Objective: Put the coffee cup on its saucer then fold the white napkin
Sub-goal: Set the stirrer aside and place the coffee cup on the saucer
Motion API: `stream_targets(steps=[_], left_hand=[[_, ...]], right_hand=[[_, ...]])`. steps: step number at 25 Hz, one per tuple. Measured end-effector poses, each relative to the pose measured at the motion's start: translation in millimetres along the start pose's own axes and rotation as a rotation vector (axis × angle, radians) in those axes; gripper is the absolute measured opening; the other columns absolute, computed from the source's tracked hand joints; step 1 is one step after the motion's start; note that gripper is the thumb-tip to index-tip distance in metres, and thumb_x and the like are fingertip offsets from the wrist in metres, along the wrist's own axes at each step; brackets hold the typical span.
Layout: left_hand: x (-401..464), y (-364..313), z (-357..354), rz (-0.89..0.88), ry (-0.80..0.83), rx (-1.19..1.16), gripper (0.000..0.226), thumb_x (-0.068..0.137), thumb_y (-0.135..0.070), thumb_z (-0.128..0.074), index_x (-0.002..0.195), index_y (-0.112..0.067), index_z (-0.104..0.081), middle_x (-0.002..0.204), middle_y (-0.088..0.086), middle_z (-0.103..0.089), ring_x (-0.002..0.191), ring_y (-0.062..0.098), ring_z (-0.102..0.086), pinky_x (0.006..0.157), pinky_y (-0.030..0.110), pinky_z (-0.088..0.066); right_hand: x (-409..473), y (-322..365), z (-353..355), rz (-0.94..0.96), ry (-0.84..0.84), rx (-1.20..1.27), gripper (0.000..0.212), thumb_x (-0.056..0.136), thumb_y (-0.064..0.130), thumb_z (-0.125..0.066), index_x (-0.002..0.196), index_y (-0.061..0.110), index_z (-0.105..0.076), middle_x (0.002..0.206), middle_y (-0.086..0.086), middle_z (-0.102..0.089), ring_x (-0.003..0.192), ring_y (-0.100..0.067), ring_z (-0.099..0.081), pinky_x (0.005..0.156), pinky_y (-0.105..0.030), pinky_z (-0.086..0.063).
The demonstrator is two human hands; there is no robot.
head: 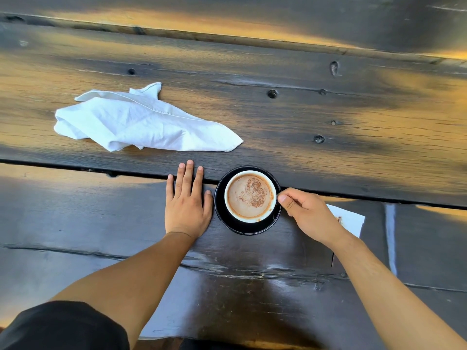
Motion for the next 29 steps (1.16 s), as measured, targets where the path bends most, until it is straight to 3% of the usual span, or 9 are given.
stream_targets(steps=[3, 7, 10, 13, 15, 19, 25, 27, 29], left_hand=[[0, 0, 0, 0.003, 0.003, -0.006, 0.062, 0.099, -0.037, -0.032, 0.157, -0.013, -0.031, 0.168, 0.010, -0.020, 0.156, 0.027, -0.013, 0.125, 0.054, -0.012], [0, 1, 0, 0.009, 0.014, -0.002, 0.063, 0.099, -0.037, -0.031, 0.157, -0.013, -0.030, 0.168, 0.010, -0.019, 0.156, 0.027, -0.012, 0.125, 0.054, -0.011], [-1, 0, 1, 0.005, 0.001, -0.003, 0.063, 0.100, -0.038, -0.031, 0.157, -0.013, -0.030, 0.168, 0.010, -0.019, 0.156, 0.026, -0.012, 0.125, 0.054, -0.011], [1, 2, 0, 0.001, -0.009, -0.014, 0.062, 0.099, -0.038, -0.031, 0.157, -0.013, -0.031, 0.168, 0.010, -0.020, 0.156, 0.027, -0.013, 0.125, 0.053, -0.012], [-1, 3, 0, 0.006, -0.016, -0.020, 0.062, 0.099, -0.037, -0.032, 0.157, -0.013, -0.031, 0.168, 0.010, -0.020, 0.156, 0.027, -0.014, 0.125, 0.053, -0.011], [1, 2, -3, 0.006, -0.004, -0.032, 0.062, 0.099, -0.037, -0.032, 0.156, -0.013, -0.032, 0.168, 0.010, -0.021, 0.156, 0.027, -0.014, 0.126, 0.052, -0.010], [1, 0, 0, 0.005, 0.023, -0.051, 0.062, 0.100, -0.038, -0.030, 0.157, -0.014, -0.030, 0.168, 0.010, -0.020, 0.156, 0.027, -0.013, 0.126, 0.051, -0.008], [-2, -2, 3, -0.012, 0.029, -0.069, 0.061, 0.100, -0.037, -0.028, 0.157, -0.014, -0.031, 0.168, 0.010, -0.020, 0.156, 0.026, -0.013, 0.126, 0.051, -0.008], [-1, -2, 3, -0.037, 0.039, -0.119, 0.060, 0.100, -0.033, -0.027, 0.156, -0.014, -0.032, 0.168, 0.009, -0.019, 0.156, 0.026, -0.013, 0.126, 0.049, -0.006]], right_hand=[[0, -1, 0, -0.012, 0.000, 0.018, 0.020, 0.102, 0.039, -0.050, 0.090, 0.036, -0.065, 0.078, -0.004, -0.065, 0.079, -0.023, -0.060, 0.071, -0.034, -0.047], [-1, -7, 1, -0.058, -0.017, 0.070, 0.014, 0.100, 0.040, -0.053, 0.097, 0.038, -0.067, 0.085, 0.002, -0.069, 0.082, -0.020, -0.062, 0.077, -0.035, -0.051], [-3, -12, 2, -0.058, -0.057, 0.172, 0.016, 0.102, 0.035, -0.050, 0.105, 0.034, -0.066, 0.081, 0.001, -0.068, 0.069, -0.013, -0.060, 0.068, -0.028, -0.048], [-5, -32, 4, -0.089, -0.238, 0.355, 0.023, 0.106, 0.027, -0.042, 0.112, 0.029, -0.064, 0.083, 0.001, -0.068, 0.071, -0.015, -0.063, 0.069, -0.031, -0.047], [-10, -45, 1, -0.141, -0.361, 0.336, 0.023, 0.105, 0.020, -0.043, 0.111, 0.028, -0.064, 0.088, 0.003, -0.069, 0.078, -0.013, -0.065, 0.076, -0.035, -0.051], [-21, -45, -10, -0.100, -0.459, 0.133, 0.031, 0.098, 0.003, -0.050, 0.109, 0.027, -0.066, 0.104, 0.008, -0.063, 0.093, -0.002, -0.062, 0.083, -0.012, -0.048], [-33, -50, -28, -0.140, -0.565, 0.092, 0.022, 0.098, 0.007, -0.052, 0.106, 0.019, -0.068, 0.104, 0.008, -0.061, 0.091, 0.000, -0.058, 0.079, -0.005, -0.041], [-40, -47, -35, -0.150, -0.621, 0.076, 0.023, 0.098, 0.005, -0.051, 0.104, 0.018, -0.068, 0.101, 0.004, -0.060, 0.088, -0.004, -0.058, 0.077, -0.009, -0.041], [-50, -47, -46, -0.172, -0.681, 0.037, 0.024, 0.096, 0.003, -0.050, 0.104, 0.017, -0.068, 0.099, 0.002, -0.058, 0.084, -0.012, -0.057, 0.079, -0.023, -0.042]])
Point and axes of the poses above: each hand's wrist, its own x-axis towards the middle knuckle, its own z-axis out of the back of the hand, y = z × x, the point moved 8 cm from there along x, towards the middle knuckle
